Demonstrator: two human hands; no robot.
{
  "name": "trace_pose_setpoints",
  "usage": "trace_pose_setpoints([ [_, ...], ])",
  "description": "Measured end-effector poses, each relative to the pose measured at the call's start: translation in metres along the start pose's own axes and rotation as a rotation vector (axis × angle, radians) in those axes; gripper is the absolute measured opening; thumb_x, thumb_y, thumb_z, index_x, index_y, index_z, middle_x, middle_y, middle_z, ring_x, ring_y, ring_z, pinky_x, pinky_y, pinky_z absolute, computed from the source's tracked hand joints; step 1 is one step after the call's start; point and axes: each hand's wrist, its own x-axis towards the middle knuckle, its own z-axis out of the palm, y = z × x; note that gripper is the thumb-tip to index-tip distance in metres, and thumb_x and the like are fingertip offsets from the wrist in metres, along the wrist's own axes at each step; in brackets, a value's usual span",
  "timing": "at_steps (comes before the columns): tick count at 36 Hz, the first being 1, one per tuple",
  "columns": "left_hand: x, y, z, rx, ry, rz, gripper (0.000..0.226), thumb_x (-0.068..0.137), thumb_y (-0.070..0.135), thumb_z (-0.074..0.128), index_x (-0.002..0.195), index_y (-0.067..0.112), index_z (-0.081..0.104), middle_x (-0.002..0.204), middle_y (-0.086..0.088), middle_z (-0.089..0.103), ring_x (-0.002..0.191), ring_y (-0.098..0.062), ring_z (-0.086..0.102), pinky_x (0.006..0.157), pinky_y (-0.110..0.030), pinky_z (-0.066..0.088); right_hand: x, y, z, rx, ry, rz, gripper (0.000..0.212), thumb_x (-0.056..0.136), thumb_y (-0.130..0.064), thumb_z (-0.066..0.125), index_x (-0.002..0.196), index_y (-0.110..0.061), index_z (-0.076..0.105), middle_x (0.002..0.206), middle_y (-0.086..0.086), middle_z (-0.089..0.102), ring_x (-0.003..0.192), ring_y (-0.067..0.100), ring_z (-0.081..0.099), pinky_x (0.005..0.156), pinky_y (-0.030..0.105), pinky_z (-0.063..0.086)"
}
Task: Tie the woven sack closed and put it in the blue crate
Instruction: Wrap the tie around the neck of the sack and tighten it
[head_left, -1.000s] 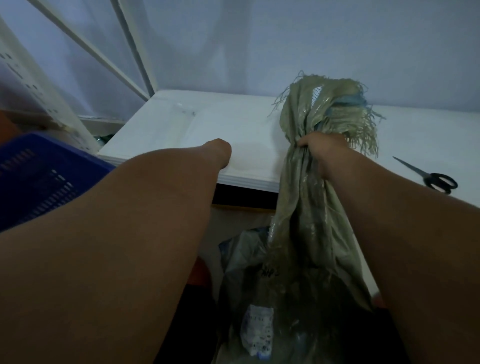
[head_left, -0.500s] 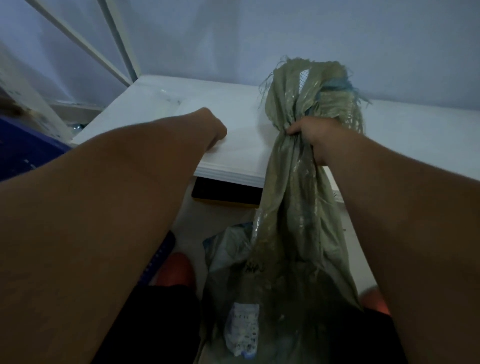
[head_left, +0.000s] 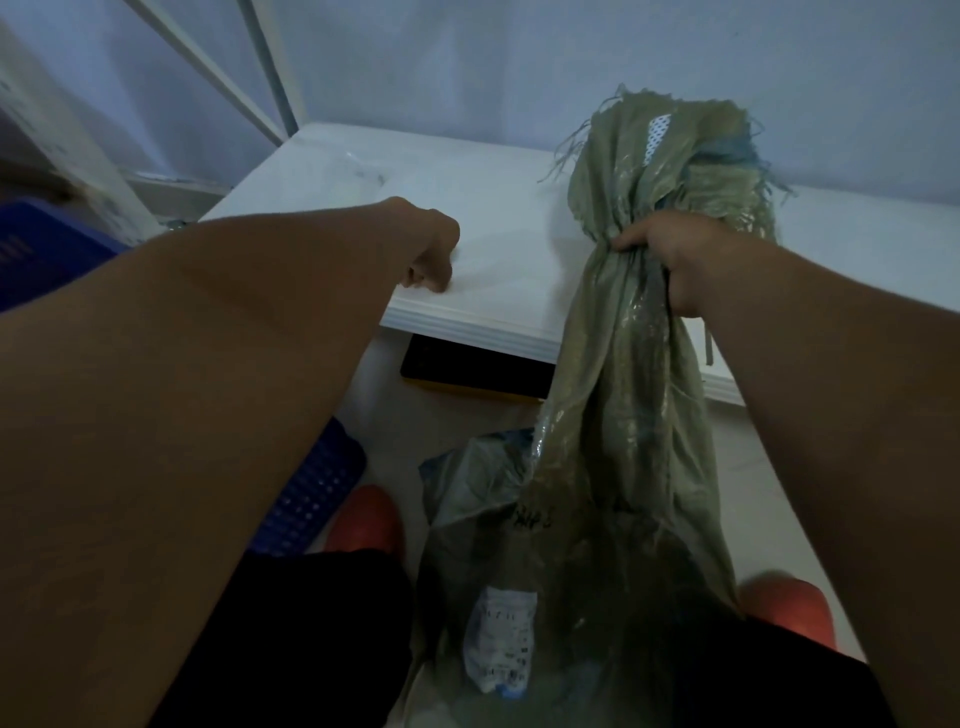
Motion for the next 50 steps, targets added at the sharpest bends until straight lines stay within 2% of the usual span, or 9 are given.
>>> trace_pose_setpoints([
  [6,0.01,-0.01,0.007,-0.024,0.017,0.032,0.033,0.08,0.028,0.065,0.07,-0.002,0.071,0.059,-0.012,0.072,0.059,-0.029,0.074,0.073,-0.044,0.063,0.004,-0.001,0.005,-0.005,0.013,-0.002,0.05,0.098,-0.013,0.056,0.145,0.001,0.047,0.13,0.021,0.062,0.114,0.036,0.063,0.103,0.051,0.05],
  [12,-0.004,0.003,0.011,0.061,0.072,0.131,0.033,0.084,0.024,0.061,0.057,0.006,0.064,0.042,-0.003,0.063,0.05,-0.024,0.069,0.068,-0.038,0.063,-0.008,-0.006,0.007,-0.03,0.011,-0.014,0.045,0.096,-0.014,0.057,0.139,0.002,0.051,0.123,0.021,0.066,0.109,0.035,0.065,0.098,0.051,0.053],
  [19,-0.042,0.015,0.014,0.036,-0.021,0.213,0.037,0.089,0.023,0.057,0.07,-0.005,0.07,0.057,-0.011,0.071,0.055,-0.024,0.073,0.066,-0.042,0.064,-0.019,-0.001,-0.024,-0.007,0.068,-0.015,0.066,0.077,-0.02,0.073,0.138,-0.002,0.054,0.12,0.02,0.067,0.103,0.038,0.068,0.096,0.053,0.054],
  [25,-0.105,0.031,-0.027,-0.257,0.12,0.317,0.017,0.09,0.005,0.061,0.084,-0.009,0.068,0.074,-0.022,0.073,0.065,-0.028,0.076,0.065,-0.043,0.064,-0.084,-0.011,-0.036,0.075,0.143,-0.106,0.047,0.083,-0.008,0.071,0.127,0.001,0.06,0.109,0.019,0.071,0.083,0.03,0.072,0.054,0.031,0.058],
  [28,-0.136,0.034,-0.021,-0.297,0.155,0.342,0.01,0.091,0.0,0.056,0.093,0.001,0.066,0.078,-0.022,0.07,0.061,-0.03,0.072,0.061,-0.039,0.063,-0.102,-0.018,-0.039,0.206,0.131,-0.161,0.069,0.068,-0.007,0.079,0.132,-0.002,0.055,0.115,0.017,0.07,0.091,0.033,0.072,0.051,0.036,0.06],
  [32,-0.163,0.029,-0.014,-0.241,0.186,0.35,0.017,0.097,0.01,0.057,0.088,0.0,0.066,0.082,-0.02,0.07,0.057,-0.022,0.068,0.058,-0.033,0.059,-0.1,-0.017,-0.04,0.299,0.123,-0.235,0.094,0.042,-0.011,0.082,0.132,-0.005,0.057,0.117,0.017,0.07,0.094,0.035,0.073,0.064,0.051,0.062],
  [38,-0.203,0.034,-0.021,-0.178,0.336,0.395,0.029,0.101,0.03,0.051,0.083,0.01,0.063,0.083,0.006,0.055,0.07,-0.027,0.07,0.071,-0.038,0.057,-0.151,-0.013,-0.038,0.361,0.196,-0.267,0.085,0.049,-0.007,0.077,0.131,0.001,0.055,0.115,0.022,0.069,0.092,0.038,0.072,0.064,0.055,0.062],
  [45,-0.232,0.04,-0.024,-0.381,0.539,0.39,0.042,0.1,0.033,0.05,0.062,0.016,0.042,0.067,0.002,0.048,0.071,-0.022,0.048,0.063,-0.031,0.037,-0.177,-0.004,-0.055,0.362,0.179,-0.194,0.071,0.059,-0.007,0.075,0.128,0.001,0.06,0.111,0.021,0.072,0.089,0.036,0.073,0.053,0.041,0.059],
  [50,-0.253,0.05,-0.032,-0.725,0.567,0.427,0.027,0.101,0.024,0.052,0.09,0.011,0.072,0.072,0.01,0.057,0.061,-0.013,0.053,0.05,-0.025,0.051,-0.191,-0.006,-0.059,0.337,0.158,-0.209,0.043,0.079,-0.001,0.07,0.122,0.002,0.064,0.107,0.019,0.073,0.083,0.032,0.073,0.051,0.031,0.058],
])
